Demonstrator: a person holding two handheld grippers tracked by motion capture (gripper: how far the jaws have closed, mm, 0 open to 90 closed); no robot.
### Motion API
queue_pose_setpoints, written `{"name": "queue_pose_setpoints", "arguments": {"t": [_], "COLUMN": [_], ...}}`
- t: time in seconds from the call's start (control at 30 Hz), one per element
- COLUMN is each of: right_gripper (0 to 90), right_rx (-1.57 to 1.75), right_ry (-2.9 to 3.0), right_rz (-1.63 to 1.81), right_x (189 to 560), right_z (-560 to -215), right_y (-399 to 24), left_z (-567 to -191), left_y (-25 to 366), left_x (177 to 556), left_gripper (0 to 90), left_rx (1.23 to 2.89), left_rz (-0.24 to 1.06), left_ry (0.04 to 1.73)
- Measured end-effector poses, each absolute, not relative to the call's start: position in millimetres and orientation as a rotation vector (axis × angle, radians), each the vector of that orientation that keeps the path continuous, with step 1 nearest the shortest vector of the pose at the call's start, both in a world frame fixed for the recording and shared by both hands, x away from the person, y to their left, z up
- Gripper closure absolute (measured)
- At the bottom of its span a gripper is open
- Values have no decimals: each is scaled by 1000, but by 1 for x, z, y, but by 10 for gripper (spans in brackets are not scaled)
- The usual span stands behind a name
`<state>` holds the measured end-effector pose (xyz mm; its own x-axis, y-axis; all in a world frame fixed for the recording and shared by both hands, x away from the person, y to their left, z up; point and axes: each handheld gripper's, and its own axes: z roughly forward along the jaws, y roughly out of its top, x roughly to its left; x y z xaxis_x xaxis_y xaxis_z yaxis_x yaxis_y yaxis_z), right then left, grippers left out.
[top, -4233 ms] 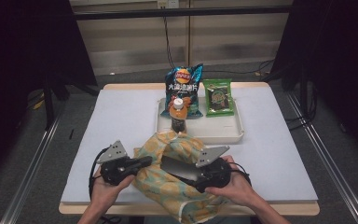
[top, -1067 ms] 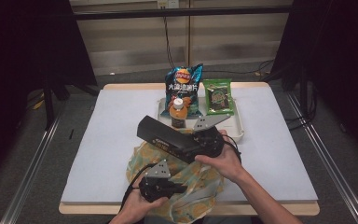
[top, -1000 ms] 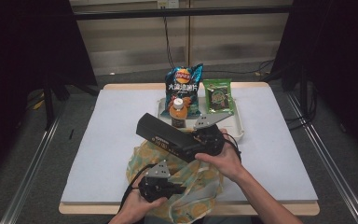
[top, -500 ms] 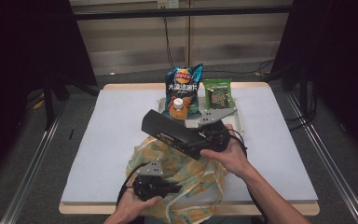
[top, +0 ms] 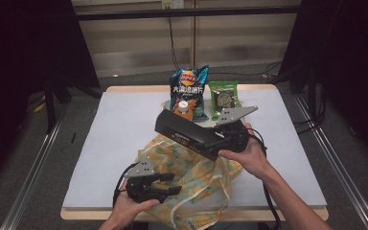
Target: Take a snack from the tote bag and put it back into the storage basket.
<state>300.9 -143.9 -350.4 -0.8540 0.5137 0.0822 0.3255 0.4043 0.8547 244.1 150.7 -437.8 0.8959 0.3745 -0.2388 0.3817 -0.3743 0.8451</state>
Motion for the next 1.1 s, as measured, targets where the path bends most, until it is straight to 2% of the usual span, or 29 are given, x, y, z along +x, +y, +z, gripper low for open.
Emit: {"name": "queue_pose_setpoints", "arguments": {"t": [0.5, 0.8, 1.1], "right_gripper": [433, 433, 433], "right_rx": [776, 831, 877], "right_ry": [2445, 2428, 2419], "right_rz": [1445, 1406, 1354], "right_x": [308, 320, 332], "right_z": [-346, -343, -348], "right_y": [-175, -202, -227], "left_z": [-428, -424, -426], "left_y": [185, 206, 221], "left_x": [252, 257, 258], "left_gripper": [167, 73, 50], "left_rx": [1856, 1794, 1788], "left_rz": [133, 260, 294], "left_ry": [653, 735, 776]}}
